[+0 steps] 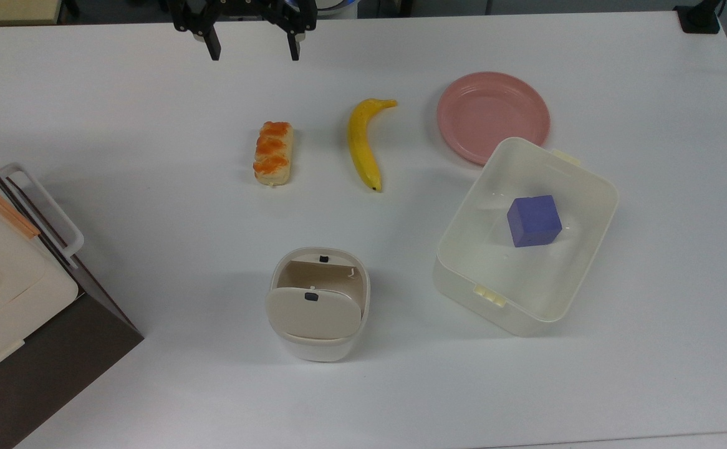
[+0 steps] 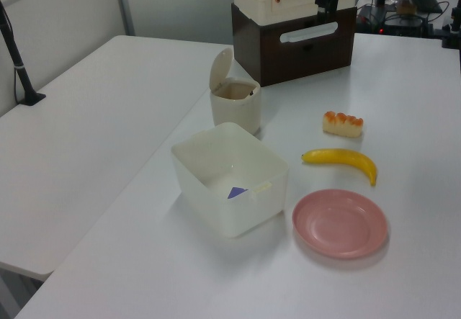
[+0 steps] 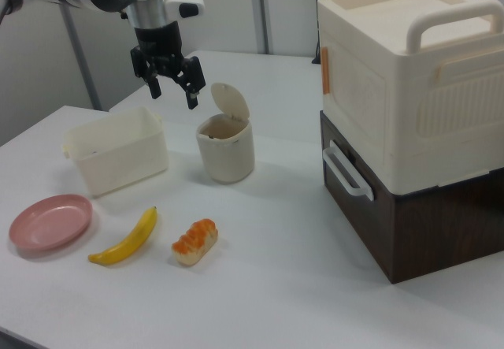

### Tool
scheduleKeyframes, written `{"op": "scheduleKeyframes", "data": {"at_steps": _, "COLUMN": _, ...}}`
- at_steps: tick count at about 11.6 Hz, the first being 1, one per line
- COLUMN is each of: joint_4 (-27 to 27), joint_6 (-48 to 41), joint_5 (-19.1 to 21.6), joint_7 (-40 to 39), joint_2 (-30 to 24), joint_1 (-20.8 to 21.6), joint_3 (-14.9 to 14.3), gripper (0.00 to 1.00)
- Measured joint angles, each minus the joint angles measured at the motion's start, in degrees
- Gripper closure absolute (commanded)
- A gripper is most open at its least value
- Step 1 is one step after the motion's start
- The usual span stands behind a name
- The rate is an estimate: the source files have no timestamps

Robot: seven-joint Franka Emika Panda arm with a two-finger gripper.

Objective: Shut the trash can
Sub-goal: 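Move the gripper over the raised lid of the cream trash can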

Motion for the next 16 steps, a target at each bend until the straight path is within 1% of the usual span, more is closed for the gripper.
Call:
{"op": "scheduleKeyframes", "data": {"at_steps": 3, "joint_4": -1.33, "joint_6": -0.05, "joint_5": 0.0, "joint_7": -0.96, "joint_2": 1.2, "joint_1": 0.0, "joint_3": 0.0, "gripper": 0.42}}
{"op": "scheduleKeyframes", "data": {"at_steps": 4, "joint_4": -1.32, "joint_6": -0.05, "joint_5": 0.0, "joint_7": -1.97, "joint_2": 1.76, "joint_1": 0.0, "joint_3": 0.0, "gripper": 0.61}}
{"op": "scheduleKeyframes", "data": {"at_steps": 5, "joint_4": -1.31, "joint_6": -0.05, "joint_5": 0.0, "joint_7": -3.66, "joint_2": 2.33, "joint_1": 0.0, "joint_3": 0.0, "gripper": 0.69}}
{"op": "scheduleKeyframes", "data": {"at_steps": 6, "joint_4": -1.27, "joint_6": -0.04, "joint_5": 0.0, "joint_7": -5.23, "joint_2": 3.01, "joint_1": 0.0, "joint_3": 0.0, "gripper": 0.87}}
{"op": "scheduleKeyframes", "data": {"at_steps": 8, "joint_4": -0.74, "joint_6": 1.5, "joint_5": 0.0, "joint_7": -6.47, "joint_2": 4.79, "joint_1": -0.02, "joint_3": -0.01, "gripper": 1.0}}
{"op": "scheduleKeyframes", "data": {"at_steps": 11, "joint_4": 0.09, "joint_6": 7.81, "joint_5": 0.0, "joint_7": -6.59, "joint_2": 8.51, "joint_1": -0.02, "joint_3": -0.01, "gripper": 1.0}}
{"op": "scheduleKeyframes", "data": {"at_steps": 14, "joint_4": 0.86, "joint_6": 16.79, "joint_5": 0.0, "joint_7": -6.59, "joint_2": 11.39, "joint_1": 0.08, "joint_3": -0.01, "gripper": 1.0}}
{"op": "scheduleKeyframes", "data": {"at_steps": 16, "joint_4": 2.66, "joint_6": 20.84, "joint_5": 0.0, "joint_7": -6.6, "joint_2": 13.37, "joint_1": 0.14, "joint_3": -0.01, "gripper": 1.0}}
